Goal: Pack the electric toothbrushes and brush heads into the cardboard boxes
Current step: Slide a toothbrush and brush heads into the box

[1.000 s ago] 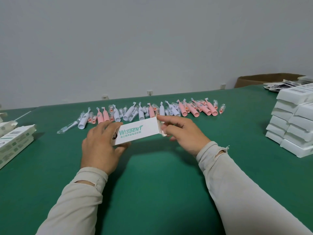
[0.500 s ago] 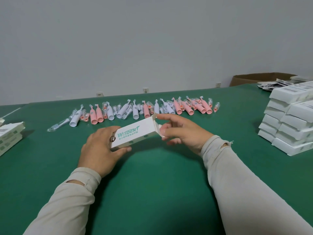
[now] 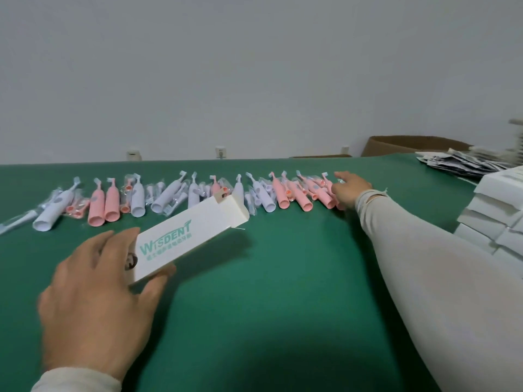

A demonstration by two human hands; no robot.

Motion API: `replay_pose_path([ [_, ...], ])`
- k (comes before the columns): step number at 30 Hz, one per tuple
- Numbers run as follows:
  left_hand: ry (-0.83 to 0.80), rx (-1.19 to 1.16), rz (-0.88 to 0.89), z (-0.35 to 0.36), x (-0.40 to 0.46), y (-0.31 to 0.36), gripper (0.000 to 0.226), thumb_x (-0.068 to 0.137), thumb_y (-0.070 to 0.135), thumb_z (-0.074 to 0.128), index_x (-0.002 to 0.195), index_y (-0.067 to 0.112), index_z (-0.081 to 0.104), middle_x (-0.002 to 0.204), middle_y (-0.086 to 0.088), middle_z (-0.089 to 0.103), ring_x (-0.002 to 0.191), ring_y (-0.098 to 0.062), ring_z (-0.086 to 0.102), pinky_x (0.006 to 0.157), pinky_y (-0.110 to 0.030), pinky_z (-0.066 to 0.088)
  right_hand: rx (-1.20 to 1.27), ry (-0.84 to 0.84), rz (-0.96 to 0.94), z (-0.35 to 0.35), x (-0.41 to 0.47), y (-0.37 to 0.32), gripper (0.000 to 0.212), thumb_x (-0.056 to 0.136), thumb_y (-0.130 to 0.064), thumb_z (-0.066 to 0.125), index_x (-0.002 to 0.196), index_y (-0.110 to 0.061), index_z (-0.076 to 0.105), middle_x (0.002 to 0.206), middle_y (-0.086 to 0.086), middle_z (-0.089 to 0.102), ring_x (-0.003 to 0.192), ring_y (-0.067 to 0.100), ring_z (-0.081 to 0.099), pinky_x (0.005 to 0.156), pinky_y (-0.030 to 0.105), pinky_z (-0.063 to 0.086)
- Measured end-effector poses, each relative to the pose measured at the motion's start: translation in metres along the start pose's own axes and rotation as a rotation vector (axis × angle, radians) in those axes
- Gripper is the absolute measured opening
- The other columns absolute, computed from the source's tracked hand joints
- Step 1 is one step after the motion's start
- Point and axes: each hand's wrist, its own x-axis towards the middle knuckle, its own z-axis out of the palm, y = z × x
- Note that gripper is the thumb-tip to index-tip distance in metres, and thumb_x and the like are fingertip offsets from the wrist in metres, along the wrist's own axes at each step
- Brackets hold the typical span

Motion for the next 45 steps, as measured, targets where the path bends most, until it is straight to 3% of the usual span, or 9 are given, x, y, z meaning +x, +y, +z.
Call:
replay_pose_path([
  [4, -0.043, -0.004, -0.004, 0.003, 0.001, -0.004, 0.072, 0.071, 0.077, 0.051, 0.133, 0.039, 0.048, 0.133, 0.001, 0.055, 0.124, -0.031, 0.045, 0.099, -0.057, 0.043, -0.255, -0.107, -0.028, 0.007, 0.018, 0.003, 0.035, 0.101, -0.009, 0.045, 0.132, 0.005, 0.053, 0.139, 0.024, 0.054, 0.124, 0.036, 0.055, 0.099, 0.036, 0.043],
  [9, -0.089, -0.012, -0.006, -0.001, 0.001, -0.001, 0.067, 0.072, 0.078, 0.052, 0.127, 0.04, 0.053, 0.128, 0.002, 0.057, 0.116, -0.03, 0.049, 0.093, -0.055, 0.046, -0.184, -0.024, 0.124, 0.004, 0.018, 0.007, 0.042, 0.103, -0.033, 0.044, 0.12, 0.002, 0.062, 0.128, 0.023, 0.061, 0.115, 0.038, 0.059, 0.083, 0.033, 0.043],
  [13, -0.05, -0.059, -0.004, -0.003, -0.003, 0.006, 0.069, 0.073, 0.069, 0.06, 0.133, 0.036, 0.051, 0.132, -0.002, 0.055, 0.122, -0.032, 0.046, 0.098, -0.058, 0.044, -0.193, 0.047, 0.234, -0.002, 0.003, 0.003, 0.055, 0.097, -0.056, 0.05, 0.081, -0.004, 0.059, 0.115, 0.016, 0.068, 0.096, 0.036, 0.063, 0.077, 0.034, 0.046],
  [17, -0.031, -0.043, -0.003, -0.007, -0.005, 0.01, 0.059, 0.076, 0.059, 0.069, 0.128, 0.034, 0.056, 0.126, -0.004, 0.058, 0.115, -0.034, 0.05, 0.089, -0.053, 0.047, -0.284, 0.112, 0.31, -0.009, -0.031, 0.009, 0.037, 0.099, -0.041, 0.051, 0.116, -0.013, 0.067, 0.115, 0.008, 0.067, 0.109, 0.03, 0.064, 0.08, 0.035, 0.044],
  [20, -0.008, -0.058, -0.008, -0.013, -0.011, 0.017, 0.057, 0.077, 0.052, 0.074, 0.126, 0.03, 0.059, 0.125, -0.008, 0.058, 0.112, -0.037, 0.049, 0.088, -0.05, 0.046, -0.285, 0.076, 0.323, -0.018, -0.086, 0.013, 0.02, 0.088, -0.036, 0.062, 0.095, -0.017, 0.067, 0.082, 0.002, 0.062, 0.087, 0.026, 0.066, 0.074, 0.029, 0.051],
  [24, 0.006, -0.097, -0.027, -0.024, -0.017, 0.023, 0.062, 0.079, 0.047, 0.077, 0.133, 0.024, 0.056, 0.131, -0.012, 0.055, 0.115, -0.038, 0.048, 0.093, -0.05, 0.041, -0.322, 0.036, 0.242, -0.021, -0.183, -0.001, 0.031, 0.079, -0.047, 0.063, 0.073, -0.016, 0.059, 0.07, 0.001, 0.062, 0.06, 0.018, 0.057, 0.054, 0.023, 0.038],
  [33, 0.058, -0.19, -0.089, -0.049, -0.029, -0.001, 0.069, 0.076, 0.047, 0.079, 0.138, 0.029, 0.053, 0.133, -0.01, 0.055, 0.121, -0.037, 0.048, 0.099, -0.051, 0.042, -0.468, -0.183, -0.331, 0.015, -0.301, -0.109, 0.034, 0.086, -0.049, 0.058, 0.071, -0.021, 0.048, 0.069, -0.004, 0.054, 0.056, 0.014, 0.048, 0.048, 0.024, 0.028],
  [41, 0.057, -0.254, -0.09, -0.044, -0.025, -0.017, 0.063, 0.077, 0.052, 0.077, 0.131, 0.03, 0.055, 0.124, -0.005, 0.057, 0.116, -0.033, 0.047, 0.098, -0.047, 0.041, -0.268, -0.091, -0.447, 0.034, -0.287, -0.104, 0.038, 0.078, -0.055, 0.058, 0.065, -0.02, 0.052, 0.08, 0.002, 0.054, 0.088, 0.029, 0.053, 0.067, 0.032, 0.043],
  [45, 0.073, -0.283, -0.042, -0.044, -0.017, -0.014, 0.06, 0.076, 0.054, 0.075, 0.128, 0.03, 0.056, 0.119, -0.004, 0.06, 0.11, -0.033, 0.051, 0.095, -0.049, 0.044, 0.366, 0.019, -0.313, 0.019, -0.271, -0.088, 0.042, 0.074, -0.045, 0.065, 0.047, -0.015, 0.052, 0.045, -0.006, 0.05, 0.049, 0.017, 0.048, 0.045, 0.023, 0.041],
])
